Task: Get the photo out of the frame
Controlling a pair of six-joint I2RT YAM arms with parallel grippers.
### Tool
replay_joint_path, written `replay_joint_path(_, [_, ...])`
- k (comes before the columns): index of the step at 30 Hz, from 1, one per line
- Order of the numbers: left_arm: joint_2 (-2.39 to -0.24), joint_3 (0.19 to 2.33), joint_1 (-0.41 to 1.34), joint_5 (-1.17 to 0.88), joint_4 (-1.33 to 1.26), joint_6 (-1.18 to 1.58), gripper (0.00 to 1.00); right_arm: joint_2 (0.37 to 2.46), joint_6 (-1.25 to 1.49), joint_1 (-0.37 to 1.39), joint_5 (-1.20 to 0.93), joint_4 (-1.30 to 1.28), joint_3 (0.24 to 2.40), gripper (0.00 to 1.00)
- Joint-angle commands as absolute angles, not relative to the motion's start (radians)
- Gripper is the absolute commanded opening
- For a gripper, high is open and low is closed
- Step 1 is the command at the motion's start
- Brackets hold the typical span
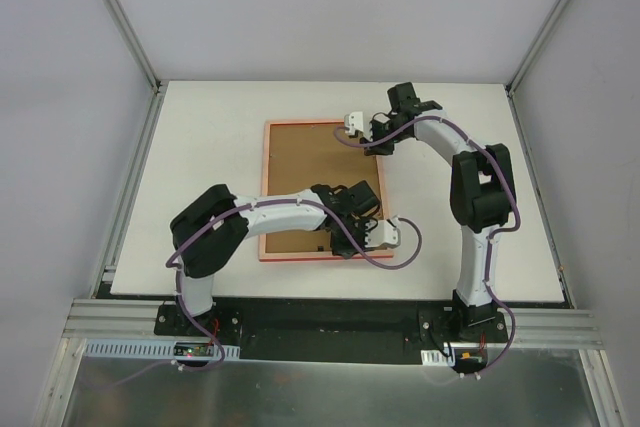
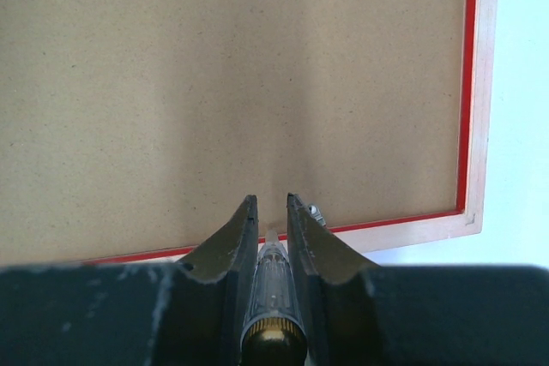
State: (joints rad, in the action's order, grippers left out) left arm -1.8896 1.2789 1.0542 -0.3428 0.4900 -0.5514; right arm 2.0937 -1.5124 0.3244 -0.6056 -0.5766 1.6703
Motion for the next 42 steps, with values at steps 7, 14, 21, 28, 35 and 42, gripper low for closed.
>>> replay_joint_path(7, [-1.905,1.160,1.083,-0.379,0.621,-0.644,0.07,2.066,-1.634,0.333,-0.604,-0.623,1.693,0.00])
replay_joint_path(14, [-1.875,1.123,1.095,-0.402,0.658,-0.683,0.03,2.075,-1.667,0.339,-0.597,-0.635,1.710,0.00])
replay_joint_path(21, [-1.858,1.077,1.126,-0.407,0.680,-0.704,0.02,2.082,-1.683,0.345,-0.594,-0.641,1.726,0.00])
replay_joint_path(28, [-1.838,1.045,1.132,-0.400,0.695,-0.718,0.01,2.086,-1.793,0.350,-0.548,-0.652,1.678,0.00])
replay_joint_path(35, [-1.833,1.014,1.150,-0.374,0.707,-0.732,0.00,2.083,-1.844,0.345,-0.532,-0.644,1.677,0.00])
replay_joint_path(42, [-1.819,0.983,1.172,-0.351,0.719,-0.730,0.00,2.097,-1.861,0.341,-0.508,-0.638,1.701,0.01])
